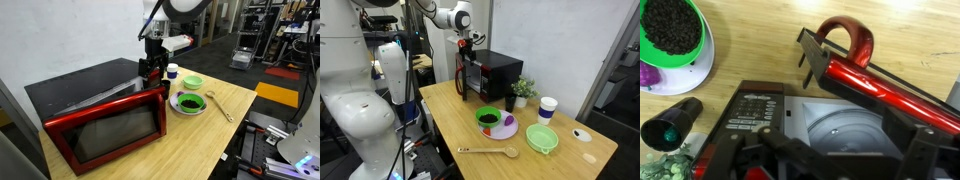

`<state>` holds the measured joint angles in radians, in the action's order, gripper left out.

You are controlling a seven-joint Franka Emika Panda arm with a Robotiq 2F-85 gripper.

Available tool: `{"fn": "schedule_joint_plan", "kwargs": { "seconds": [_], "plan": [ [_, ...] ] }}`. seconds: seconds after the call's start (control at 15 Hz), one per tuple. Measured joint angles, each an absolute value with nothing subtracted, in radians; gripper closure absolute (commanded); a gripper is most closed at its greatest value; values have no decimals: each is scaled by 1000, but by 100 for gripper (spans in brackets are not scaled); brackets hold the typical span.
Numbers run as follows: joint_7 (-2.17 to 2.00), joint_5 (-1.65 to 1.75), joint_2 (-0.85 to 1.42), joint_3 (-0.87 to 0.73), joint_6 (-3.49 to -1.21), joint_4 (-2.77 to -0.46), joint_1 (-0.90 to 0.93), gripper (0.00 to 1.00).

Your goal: Move the green bowl and the white plate to the right on the table, then open the microwave door

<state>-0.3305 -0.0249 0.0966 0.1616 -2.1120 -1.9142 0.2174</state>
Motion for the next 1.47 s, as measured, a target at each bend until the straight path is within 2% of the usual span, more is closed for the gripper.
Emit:
{"fn": "schedule_joint_plan", "kwargs": {
  "seconds": [1.47],
  "plan": [
    [-364,41,143,180,-2172,-1886,253,0]
  ]
}}
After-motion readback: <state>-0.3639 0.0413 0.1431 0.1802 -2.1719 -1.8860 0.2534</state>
